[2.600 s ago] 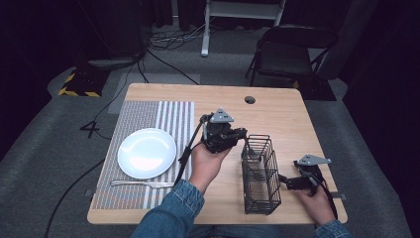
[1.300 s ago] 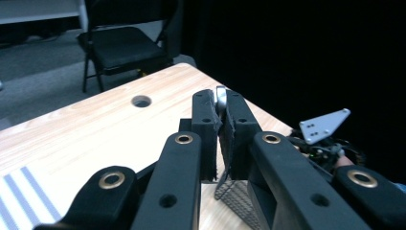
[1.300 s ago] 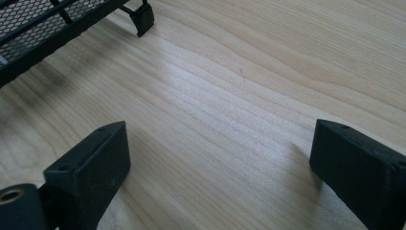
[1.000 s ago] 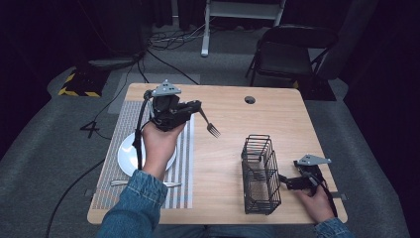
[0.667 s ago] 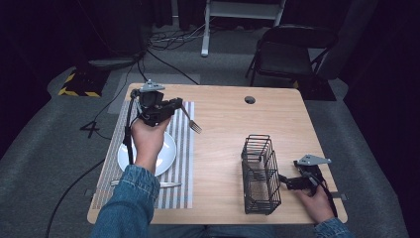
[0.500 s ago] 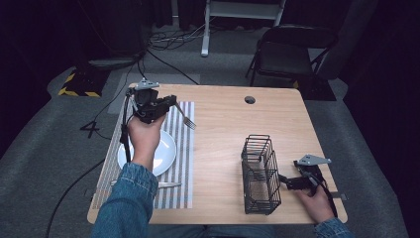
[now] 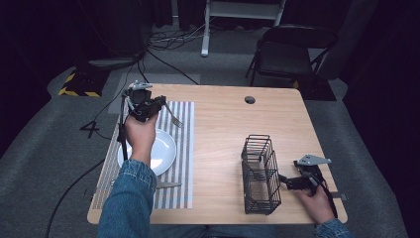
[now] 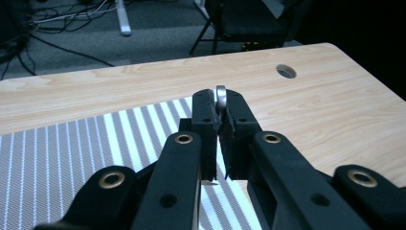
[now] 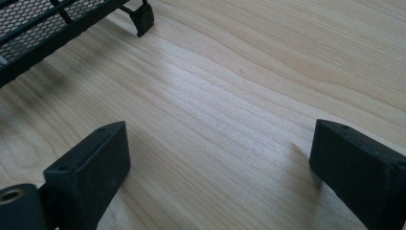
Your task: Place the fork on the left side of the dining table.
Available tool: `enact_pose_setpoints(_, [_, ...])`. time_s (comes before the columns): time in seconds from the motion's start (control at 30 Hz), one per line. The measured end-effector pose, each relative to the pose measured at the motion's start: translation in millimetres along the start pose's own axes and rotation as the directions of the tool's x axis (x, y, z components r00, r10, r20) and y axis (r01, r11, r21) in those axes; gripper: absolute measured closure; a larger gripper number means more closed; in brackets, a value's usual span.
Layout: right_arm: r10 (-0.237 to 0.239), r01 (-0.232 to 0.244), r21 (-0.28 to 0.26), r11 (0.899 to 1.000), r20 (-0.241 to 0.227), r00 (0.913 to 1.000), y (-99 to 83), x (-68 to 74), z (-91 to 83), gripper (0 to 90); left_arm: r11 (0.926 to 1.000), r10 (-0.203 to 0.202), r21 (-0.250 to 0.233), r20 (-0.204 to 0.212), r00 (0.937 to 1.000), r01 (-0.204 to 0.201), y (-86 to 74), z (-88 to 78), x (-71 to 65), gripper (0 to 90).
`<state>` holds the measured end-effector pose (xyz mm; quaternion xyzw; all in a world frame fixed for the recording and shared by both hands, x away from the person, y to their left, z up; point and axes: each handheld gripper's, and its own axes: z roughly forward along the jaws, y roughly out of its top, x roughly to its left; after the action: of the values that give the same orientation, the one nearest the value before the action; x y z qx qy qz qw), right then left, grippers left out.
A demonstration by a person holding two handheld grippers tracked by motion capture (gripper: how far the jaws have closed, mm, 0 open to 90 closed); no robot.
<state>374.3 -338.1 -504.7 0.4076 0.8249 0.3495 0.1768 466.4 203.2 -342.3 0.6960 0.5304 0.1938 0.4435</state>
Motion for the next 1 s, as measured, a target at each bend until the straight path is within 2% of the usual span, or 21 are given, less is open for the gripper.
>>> enact_pose_setpoints(0.2, [-0.001, 0.001, 0.0, 1.0, 0.0, 1.0, 0.0, 0.0, 0.0, 6.6, 0.9991, -0.008, 0.042, -0.005, 1.0, 0.009, -1.1, 9.7, 9.4, 85.5])
enact_pose_setpoints(0.3, [-0.001, 0.001, 0.0, 1.0, 0.0, 1.0, 0.0, 0.0, 0.0, 6.6, 0.9988, -0.012, 0.048, -0.011, 0.9999, 0.012, -1.6, 11.6, 12.0, 85.5])
enact_pose_setpoints(0.4, [-0.001, 0.001, 0.0, 1.0, 0.0, 1.0, 0.0, 0.0, 0.0, 6.6, 0.9983, -0.018, 0.055, -0.026, 0.9995, 0.019, -1.9, 12.5, 20.0, 85.5])
enact_pose_setpoints(0.5, [-0.001, 0.001, 0.0, 1.0, 0.0, 1.0, 0.0, 0.0, 0.0, 6.6, 0.9979, -0.028, 0.057, -0.026, 0.9993, 0.029, -2.2, 12.8, 24.2, 85.5])
enact_pose_setpoints(0.6, [-0.001, 0.001, 0.0, 1.0, 0.0, 1.0, 0.0, 0.0, 0.0, 6.6, 0.9981, -0.015, 0.059, -0.034, 0.9993, 0.017, -0.2, 13.0, 29.5, 85.5])
enact_pose_setpoints(0.83, [-0.001, 0.001, 0.0, 1.0, 0.0, 1.0, 0.0, 0.0, 0.0, 6.6, 0.9981, -0.038, 0.048, -0.036, 0.9986, 0.04, 1.4, 17.6, 39.1, 85.5])
enact_pose_setpoints(0.9, [-0.001, 0.001, 0.0, 1.0, 0.0, 1.0, 0.0, 0.0, 0.0, 6.6, 0.9974, -0.064, 0.034, -0.012, 0.9979, 0.064, 2.9, 21.5, 42.0, 85.5])
enact_pose_setpoints(1.0, [-0.001, 0.001, 0.0, 1.0, 0.0, 1.0, 0.0, 0.0, 0.0, 6.6, 0.997, -0.067, 0.038, -0.004, 0.9977, 0.068, 3.7, 24.5, 42.3, 85.5])
